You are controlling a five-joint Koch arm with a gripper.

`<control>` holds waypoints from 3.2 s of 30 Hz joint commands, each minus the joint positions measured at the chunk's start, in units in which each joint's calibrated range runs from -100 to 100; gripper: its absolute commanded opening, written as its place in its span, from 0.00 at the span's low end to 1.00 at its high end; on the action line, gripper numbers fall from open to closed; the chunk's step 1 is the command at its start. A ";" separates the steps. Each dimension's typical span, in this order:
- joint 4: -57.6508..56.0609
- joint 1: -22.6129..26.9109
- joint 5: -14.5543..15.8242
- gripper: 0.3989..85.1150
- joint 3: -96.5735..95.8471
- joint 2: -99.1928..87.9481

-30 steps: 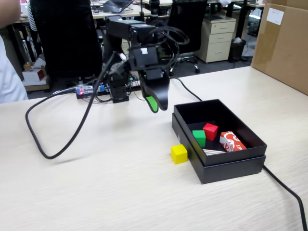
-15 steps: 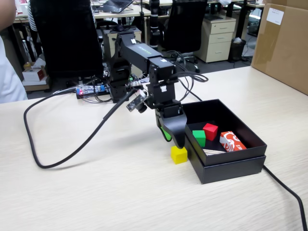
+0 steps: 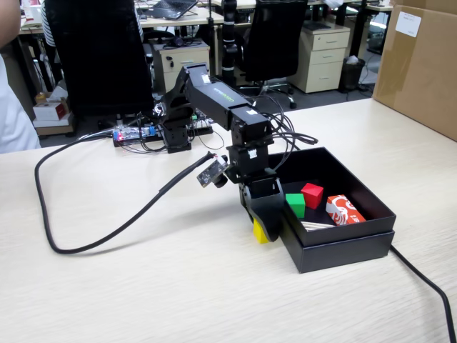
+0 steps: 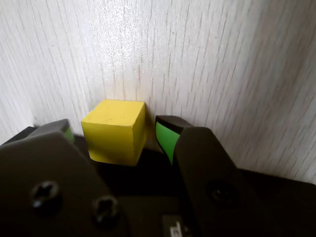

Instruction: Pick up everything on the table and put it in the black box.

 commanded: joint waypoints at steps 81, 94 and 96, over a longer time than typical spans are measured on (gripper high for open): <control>7.60 -4.98 -12.11 0.59 -66.95 -107.00; 23.32 -7.28 -11.38 0.59 -99.41 -127.54; 25.14 -7.28 -11.04 0.59 -102.22 -128.11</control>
